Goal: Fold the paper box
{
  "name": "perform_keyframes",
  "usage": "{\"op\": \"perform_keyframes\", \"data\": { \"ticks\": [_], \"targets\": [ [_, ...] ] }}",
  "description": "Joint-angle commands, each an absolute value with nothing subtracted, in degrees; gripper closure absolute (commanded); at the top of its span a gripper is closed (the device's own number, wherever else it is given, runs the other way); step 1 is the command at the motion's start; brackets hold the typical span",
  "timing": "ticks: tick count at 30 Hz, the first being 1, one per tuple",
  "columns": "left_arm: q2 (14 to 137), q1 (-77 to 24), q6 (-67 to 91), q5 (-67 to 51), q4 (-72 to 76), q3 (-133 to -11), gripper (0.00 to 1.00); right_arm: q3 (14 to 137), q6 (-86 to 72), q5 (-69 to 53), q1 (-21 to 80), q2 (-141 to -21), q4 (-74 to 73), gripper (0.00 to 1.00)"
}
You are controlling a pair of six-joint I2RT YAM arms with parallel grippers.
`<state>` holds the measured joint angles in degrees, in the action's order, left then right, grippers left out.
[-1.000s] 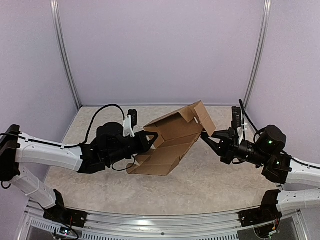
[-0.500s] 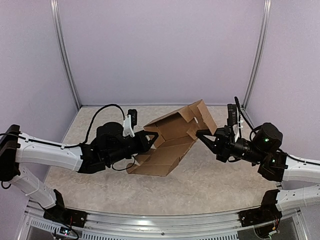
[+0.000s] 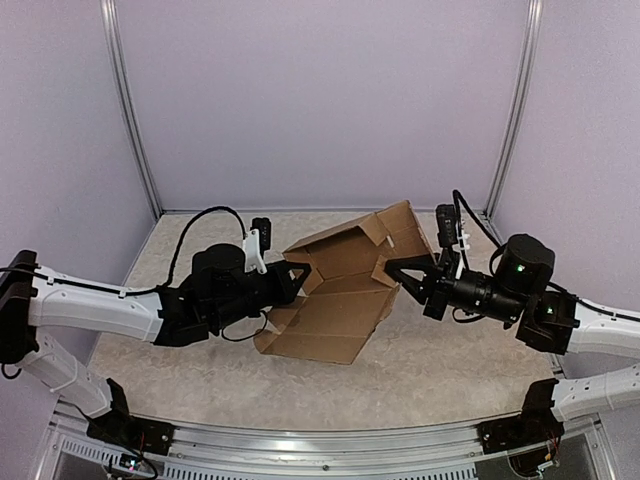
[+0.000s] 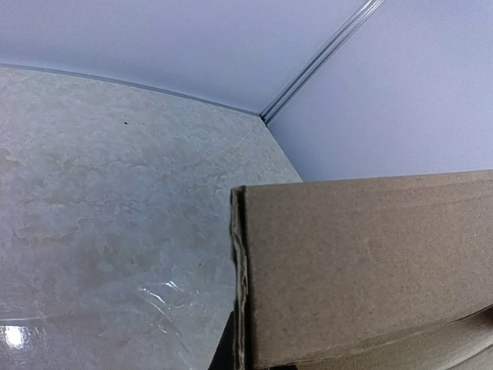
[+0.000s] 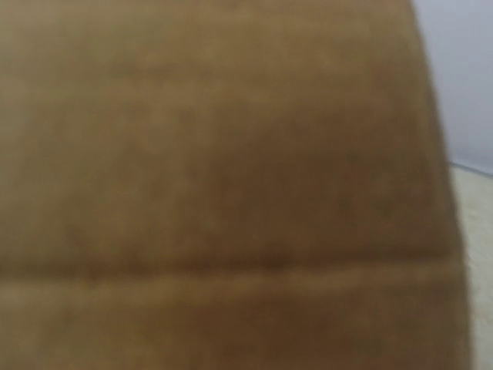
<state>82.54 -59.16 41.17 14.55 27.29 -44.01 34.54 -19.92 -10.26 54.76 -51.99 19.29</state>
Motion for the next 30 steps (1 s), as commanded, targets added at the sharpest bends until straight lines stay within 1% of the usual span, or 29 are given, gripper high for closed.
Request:
{"op": "perform_keyframes", "data": {
  "ticks": [1,11,21,26,30],
  "targets": [
    [79.6,-59.3,39.0,14.0,26.6,-44.2,1.0,36.6,-17.7,-5.3,56.2,-53.9,8.7,1.0],
    [77.9,-59.1,37.9,14.2,24.6,-44.8,1.0,40.8,-14.6,-0.4,58.9,-57.2,2.6,1.0],
    [76.6,-58.7,35.8,19.6,23.9,-42.7,1.0,40.9,-13.8,-1.9,59.0,-52.6,1.7,1.0],
    [75.7,-58.8,33.5,24.6,23.5,-41.5,1.0,39.7,-12.9,-3.7,59.0,-48.9,0.4,0.93],
    [74.9,-58.9,30.7,28.2,23.0,-40.8,1.0,39.3,-11.6,-4.4,59.0,-46.1,-4.8,0.85]
  ]
}}
